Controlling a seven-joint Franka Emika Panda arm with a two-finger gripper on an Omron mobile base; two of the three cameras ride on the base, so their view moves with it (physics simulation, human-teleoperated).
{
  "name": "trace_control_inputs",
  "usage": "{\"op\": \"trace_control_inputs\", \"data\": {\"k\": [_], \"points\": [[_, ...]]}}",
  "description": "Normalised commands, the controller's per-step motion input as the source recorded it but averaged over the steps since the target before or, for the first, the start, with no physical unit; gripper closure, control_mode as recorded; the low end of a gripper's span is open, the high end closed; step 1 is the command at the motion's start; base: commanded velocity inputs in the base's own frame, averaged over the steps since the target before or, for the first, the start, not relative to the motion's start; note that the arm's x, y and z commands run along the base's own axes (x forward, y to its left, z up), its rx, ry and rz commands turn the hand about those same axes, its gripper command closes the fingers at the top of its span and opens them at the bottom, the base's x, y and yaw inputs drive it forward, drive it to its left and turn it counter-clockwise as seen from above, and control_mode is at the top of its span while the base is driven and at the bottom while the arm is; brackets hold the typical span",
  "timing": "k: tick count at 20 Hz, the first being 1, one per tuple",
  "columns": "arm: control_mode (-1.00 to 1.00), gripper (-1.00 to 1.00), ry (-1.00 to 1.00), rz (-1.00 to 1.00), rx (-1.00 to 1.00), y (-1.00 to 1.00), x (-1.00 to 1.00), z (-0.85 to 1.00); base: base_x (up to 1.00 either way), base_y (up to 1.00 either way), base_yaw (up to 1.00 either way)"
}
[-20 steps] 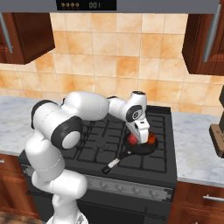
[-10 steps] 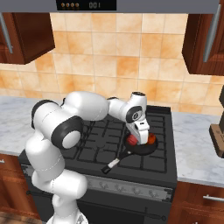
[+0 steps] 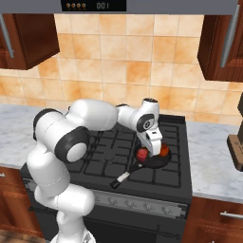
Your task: Put the tomato and bell pepper in the pan. Then turn on the front right burner and set the heat to medium.
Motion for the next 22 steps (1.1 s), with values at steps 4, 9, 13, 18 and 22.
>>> {"op": "trace_control_inputs", "data": {"k": [4,9,13,18,22], "points": [[-1.00,-1.00,-0.08,0.00,0.00,0.00,-0.26,0.88,0.00,0.00,0.00],[-1.00,-1.00,-0.22,0.12,-0.04,0.02,-0.74,0.74,0.00,0.00,0.00],[-1.00,-1.00,-0.27,0.18,-0.14,0.03,-1.00,0.33,0.00,0.00,0.00],[-1.00,-1.00,-0.30,0.18,-0.13,0.00,-1.00,0.20,0.00,0.00,0.00],[-1.00,-1.00,-0.35,0.30,-0.17,-0.02,-1.00,-0.01,0.00,0.00,0.00]]}}
